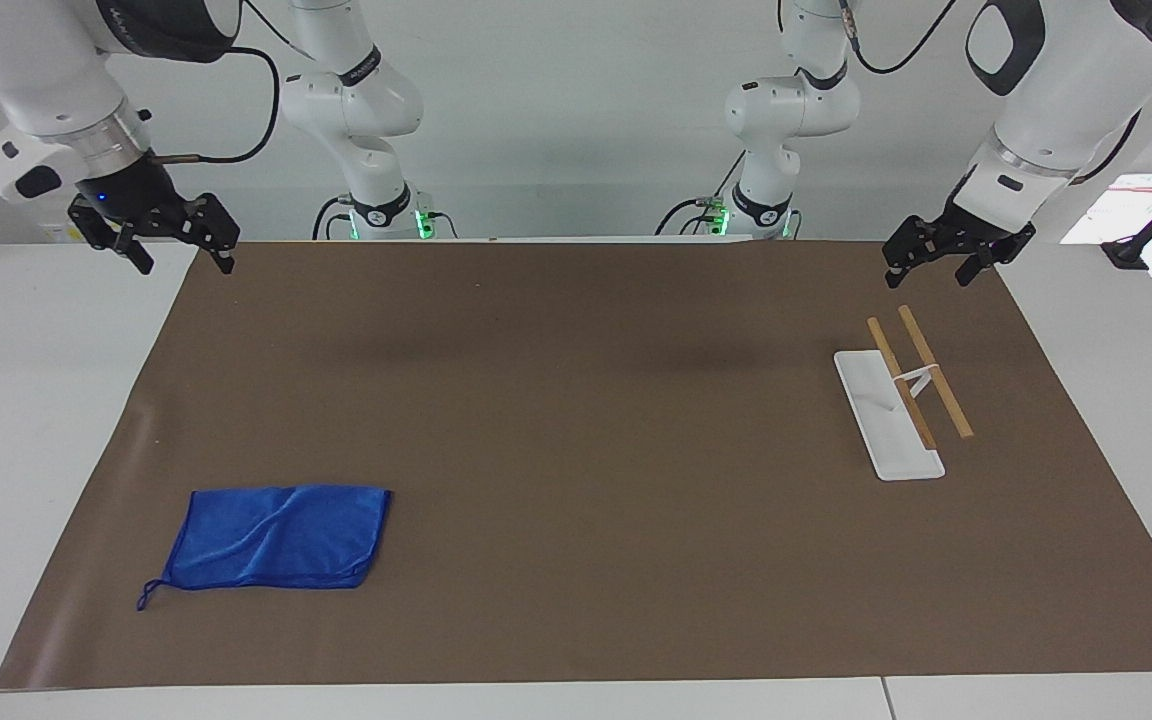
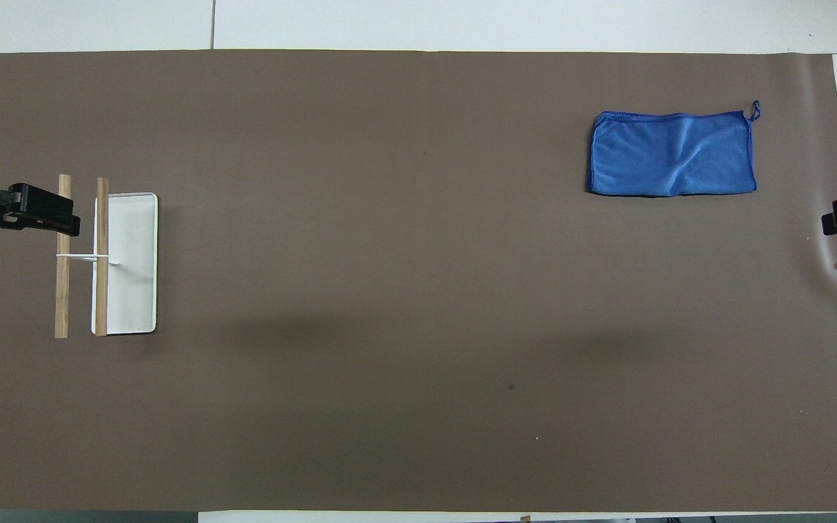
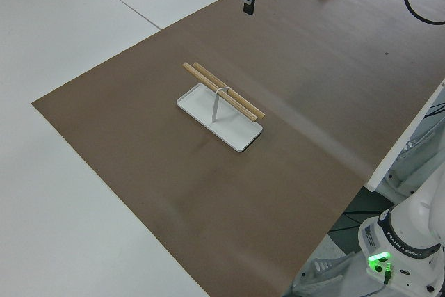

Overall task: Right arm passes towel to left arm to hang
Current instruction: 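Move the right gripper down onto the blue towel's edge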

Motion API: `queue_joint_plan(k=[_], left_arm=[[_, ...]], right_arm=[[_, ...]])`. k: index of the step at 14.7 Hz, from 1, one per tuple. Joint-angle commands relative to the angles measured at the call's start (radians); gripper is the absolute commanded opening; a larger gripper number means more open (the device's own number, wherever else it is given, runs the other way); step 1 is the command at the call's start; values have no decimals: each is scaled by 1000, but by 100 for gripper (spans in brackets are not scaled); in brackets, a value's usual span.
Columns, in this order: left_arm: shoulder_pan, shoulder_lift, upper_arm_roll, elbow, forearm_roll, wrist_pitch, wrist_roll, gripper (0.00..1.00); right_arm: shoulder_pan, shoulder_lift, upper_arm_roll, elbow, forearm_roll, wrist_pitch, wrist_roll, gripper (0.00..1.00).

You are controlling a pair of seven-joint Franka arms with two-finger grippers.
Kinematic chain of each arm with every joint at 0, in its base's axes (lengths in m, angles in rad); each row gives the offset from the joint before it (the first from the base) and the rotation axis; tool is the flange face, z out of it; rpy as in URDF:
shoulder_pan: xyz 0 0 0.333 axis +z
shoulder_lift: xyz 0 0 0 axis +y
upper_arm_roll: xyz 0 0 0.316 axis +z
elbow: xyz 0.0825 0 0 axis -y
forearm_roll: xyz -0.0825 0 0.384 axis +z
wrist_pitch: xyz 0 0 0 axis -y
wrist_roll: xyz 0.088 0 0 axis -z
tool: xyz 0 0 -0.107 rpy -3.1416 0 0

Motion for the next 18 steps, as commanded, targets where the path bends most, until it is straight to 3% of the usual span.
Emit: queue_joint_plan(k=[1,7,11,18], left_arm=[[-2,-24,2,-23,19,-2,-10,100],[-4,-24,3,-23,19,-2,-10,100],[-4,-24,2,-23,19,-2,-10,100],[-2,-24,2,-23,19,-2,-10,100]], right_arm=[[-4,-12,7,-2,18,-4,5,100],[6,-24,8,-25,18,-11,5,100],[46,-15,11,-68,27,142,22,100],[53,265,16,69,63,310,25,100]])
